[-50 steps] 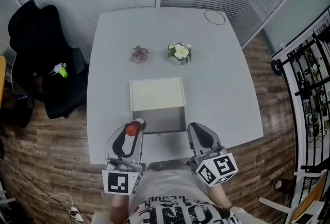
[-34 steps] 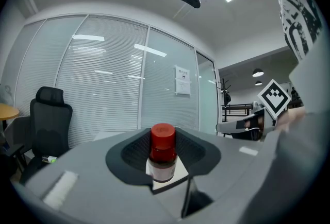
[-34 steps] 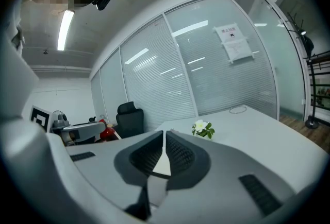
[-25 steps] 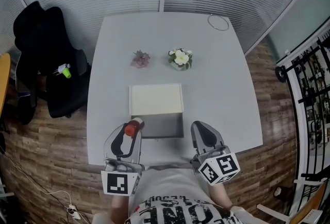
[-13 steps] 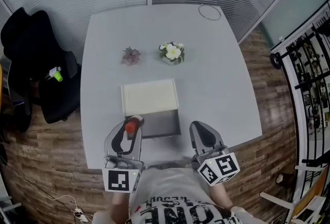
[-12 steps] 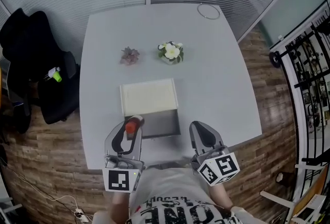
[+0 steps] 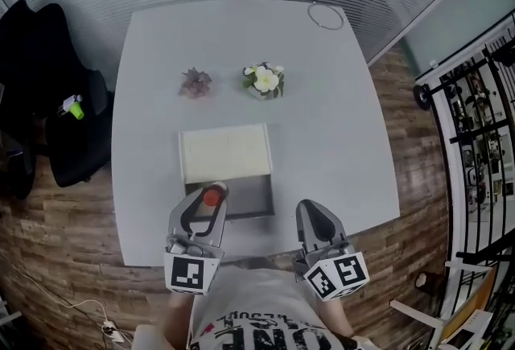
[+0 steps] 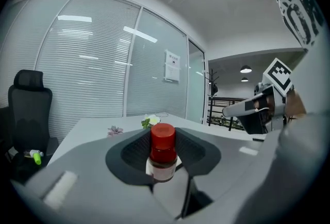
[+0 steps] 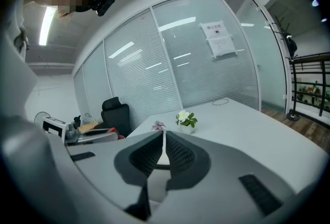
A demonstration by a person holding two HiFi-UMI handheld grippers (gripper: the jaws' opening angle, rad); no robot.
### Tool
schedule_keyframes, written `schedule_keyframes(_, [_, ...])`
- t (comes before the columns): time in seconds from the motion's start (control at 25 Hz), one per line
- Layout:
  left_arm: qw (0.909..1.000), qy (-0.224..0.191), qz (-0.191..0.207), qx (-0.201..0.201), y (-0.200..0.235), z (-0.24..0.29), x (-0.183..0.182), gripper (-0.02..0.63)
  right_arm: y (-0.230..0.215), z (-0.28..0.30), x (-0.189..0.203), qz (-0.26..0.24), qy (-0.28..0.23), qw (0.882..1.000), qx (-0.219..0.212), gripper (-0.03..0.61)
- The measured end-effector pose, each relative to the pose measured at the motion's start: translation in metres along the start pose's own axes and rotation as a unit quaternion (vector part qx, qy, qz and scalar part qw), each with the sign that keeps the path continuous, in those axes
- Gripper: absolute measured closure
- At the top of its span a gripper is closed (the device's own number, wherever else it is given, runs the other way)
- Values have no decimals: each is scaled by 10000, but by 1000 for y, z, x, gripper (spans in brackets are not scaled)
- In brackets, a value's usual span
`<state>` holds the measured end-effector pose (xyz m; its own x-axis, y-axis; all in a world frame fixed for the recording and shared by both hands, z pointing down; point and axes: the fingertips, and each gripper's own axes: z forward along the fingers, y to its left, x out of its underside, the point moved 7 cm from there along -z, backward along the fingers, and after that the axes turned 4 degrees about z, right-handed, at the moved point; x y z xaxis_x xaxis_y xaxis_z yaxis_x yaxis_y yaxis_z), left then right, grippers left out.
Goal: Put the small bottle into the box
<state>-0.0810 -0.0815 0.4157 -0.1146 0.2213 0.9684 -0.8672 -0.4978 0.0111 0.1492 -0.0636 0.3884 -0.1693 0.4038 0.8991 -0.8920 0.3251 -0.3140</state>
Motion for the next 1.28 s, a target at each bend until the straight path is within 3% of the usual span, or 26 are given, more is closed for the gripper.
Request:
schedule_keyframes(0.48, [9991, 188, 306, 225, 0, 15, 36, 466, 9, 10, 10, 7, 236, 9997, -87, 552])
schedule_keyframes(0.84, [9980, 478, 318, 256, -3, 23, 58, 466, 17, 21, 17, 31, 364, 9990, -246, 552])
schedule_keyframes(1.28, [9955, 730, 481, 367, -5, 33, 82, 466, 11, 28, 20, 85, 423, 9989, -159, 552])
